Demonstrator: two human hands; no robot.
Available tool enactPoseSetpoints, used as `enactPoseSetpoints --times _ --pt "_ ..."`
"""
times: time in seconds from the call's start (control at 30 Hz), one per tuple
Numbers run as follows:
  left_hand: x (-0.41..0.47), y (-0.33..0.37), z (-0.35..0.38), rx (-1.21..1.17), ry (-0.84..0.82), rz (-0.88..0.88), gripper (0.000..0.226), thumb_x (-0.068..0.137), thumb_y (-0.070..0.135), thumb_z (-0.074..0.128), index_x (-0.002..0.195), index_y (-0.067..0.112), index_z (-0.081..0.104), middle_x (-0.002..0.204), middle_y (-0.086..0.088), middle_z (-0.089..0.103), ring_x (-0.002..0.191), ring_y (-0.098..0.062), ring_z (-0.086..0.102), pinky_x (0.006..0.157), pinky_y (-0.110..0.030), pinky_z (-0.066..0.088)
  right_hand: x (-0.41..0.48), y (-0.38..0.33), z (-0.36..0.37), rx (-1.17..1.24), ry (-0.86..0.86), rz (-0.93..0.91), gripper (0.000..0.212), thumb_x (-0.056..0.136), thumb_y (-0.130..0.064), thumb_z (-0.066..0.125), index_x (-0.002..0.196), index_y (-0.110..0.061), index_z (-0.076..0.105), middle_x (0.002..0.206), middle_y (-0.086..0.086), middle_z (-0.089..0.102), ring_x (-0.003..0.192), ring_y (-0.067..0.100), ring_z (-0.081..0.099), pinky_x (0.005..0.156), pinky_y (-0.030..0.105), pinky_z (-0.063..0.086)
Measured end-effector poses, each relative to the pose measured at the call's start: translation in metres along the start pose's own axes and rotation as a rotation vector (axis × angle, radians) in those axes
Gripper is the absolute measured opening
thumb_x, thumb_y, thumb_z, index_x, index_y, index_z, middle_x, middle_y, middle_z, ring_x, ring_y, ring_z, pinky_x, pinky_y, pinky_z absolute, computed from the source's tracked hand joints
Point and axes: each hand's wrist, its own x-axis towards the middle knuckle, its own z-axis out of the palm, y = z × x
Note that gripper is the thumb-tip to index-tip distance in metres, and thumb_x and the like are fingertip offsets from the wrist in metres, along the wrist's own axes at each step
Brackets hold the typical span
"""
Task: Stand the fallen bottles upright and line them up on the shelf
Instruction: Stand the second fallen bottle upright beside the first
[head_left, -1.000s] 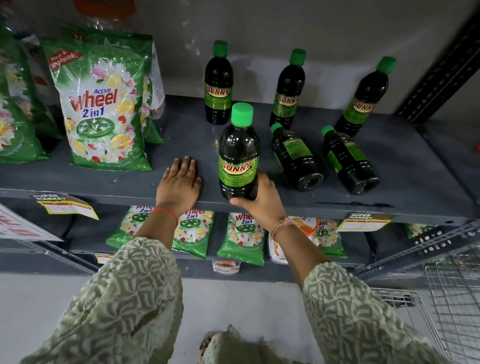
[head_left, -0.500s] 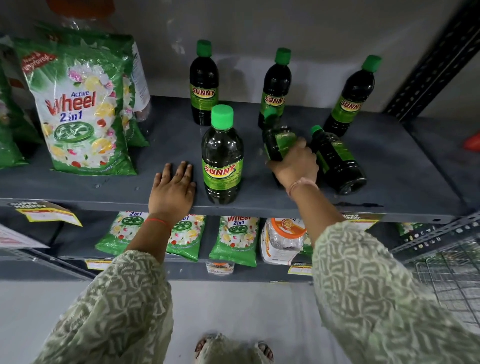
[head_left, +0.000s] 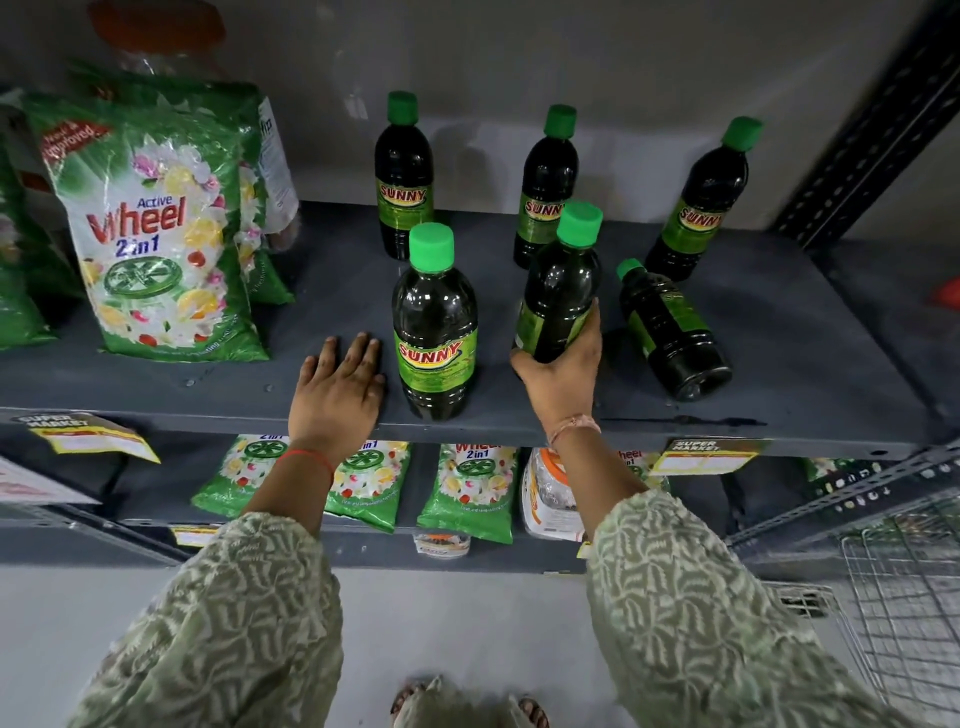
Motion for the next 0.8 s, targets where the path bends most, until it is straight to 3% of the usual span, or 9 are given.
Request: enactPoseSetpoints --times 0.1,0.2,0.3,0.37,0.4,0.47,0.57,0.63,0.8 --pt "0.0 0.0 0.0 -0.003 -0.004 -0.002 0.064 0.083 0.039 0.011 0.143 0.019 0.018 0.156 0.001 0.018 0.144 -0.029 0.01 0.117 -0.043 0.011 0.001 -0.002 -0.001 -0.079 -0.024 0.032 0.12 0.053 -0.036 0.084 0.143 -0.015 0.008 0.146 0.016 0.024 0.137 0.031 0.019 0.113 0.05 0.012" --pt "0.0 0.001 0.0 -0.006 -0.008 -0.008 0.057 0.089 0.037 0.015 0.143 0.019 0.018 0.156 0.001 0.017 0.144 -0.029 0.009 0.117 -0.044 0.011 0.003 0.001 -0.002 -0.078 -0.018 -0.038 0.102 0.049 -0.025 0.083 0.135 -0.014 0.028 0.129 0.015 0.044 0.121 0.032 0.041 0.106 0.047 0.034" --pt "0.001 0.0 0.001 -0.01 -0.011 -0.016 0.053 0.092 0.036 0.016 0.143 0.02 0.018 0.156 0.002 0.017 0.144 -0.028 0.009 0.117 -0.043 0.01 0.002 0.0 -0.009 -0.001 -0.092 0.039 0.082 0.058 -0.008 0.074 0.128 -0.012 0.032 0.108 0.008 0.055 0.098 0.026 0.056 0.079 0.022 0.048" --pt "0.0 0.0 0.001 -0.021 -0.012 -0.02 0.058 0.088 0.038 0.014 0.143 0.02 0.019 0.156 0.002 0.017 0.144 -0.028 0.009 0.117 -0.043 0.01 0.002 0.002 -0.011 0.024 -0.139 0.041 0.089 0.059 -0.009 0.077 0.132 -0.011 0.028 0.116 0.007 0.052 0.105 0.022 0.052 0.089 0.021 0.046" --pt "0.0 0.0 0.0 -0.024 -0.011 -0.017 0.061 0.085 0.039 0.012 0.143 0.02 0.019 0.156 0.002 0.017 0.144 -0.029 0.009 0.117 -0.043 0.01 0.002 0.004 -0.01 0.001 -0.129 0.012 0.098 0.055 -0.018 0.082 0.134 -0.012 0.025 0.126 0.009 0.047 0.116 0.022 0.045 0.101 0.026 0.039" --pt "0.0 0.0 -0.001 -0.022 -0.013 -0.017 0.064 0.082 0.04 0.011 0.143 0.02 0.018 0.156 0.001 0.016 0.144 -0.029 0.009 0.117 -0.043 0.01 0.002 0.006 -0.007 -0.087 -0.101 -0.028 0.103 0.049 -0.03 0.087 0.132 -0.01 0.028 0.132 0.012 0.041 0.126 0.025 0.035 0.108 0.036 0.031" --pt "0.0 0.001 0.0 -0.02 -0.013 -0.016 0.065 0.082 0.04 0.01 0.143 0.019 0.018 0.156 0.001 0.015 0.144 -0.029 0.008 0.117 -0.043 0.009 0.005 0.004 -0.013 -0.022 -0.146 0.031 0.074 0.054 -0.018 0.085 0.112 -0.008 0.039 0.112 0.008 0.053 0.108 0.024 0.053 0.086 0.024 0.043" --pt "0.0 0.001 -0.001 -0.023 -0.018 -0.015 0.065 0.082 0.04 0.009 0.143 0.02 0.016 0.156 0.002 0.014 0.144 -0.028 0.008 0.117 -0.043 0.009 0.01 0.002 -0.023 -0.029 -0.22 0.039 0.065 0.061 -0.009 0.081 0.113 -0.004 0.042 0.106 0.007 0.057 0.098 0.017 0.053 0.074 0.014 0.038" --pt "0.0 0.002 -0.001 -0.012 -0.028 -0.022 0.05 0.096 0.032 0.02 0.144 0.02 0.013 0.157 0.002 0.011 0.145 -0.027 0.005 0.118 -0.042 0.007 0.034 0.007 -0.038 -0.048 -0.519 0.09 0.07 0.073 -0.004 0.07 0.132 -0.01 0.033 0.133 0.013 0.047 0.126 0.025 0.042 0.102 0.029 0.032"
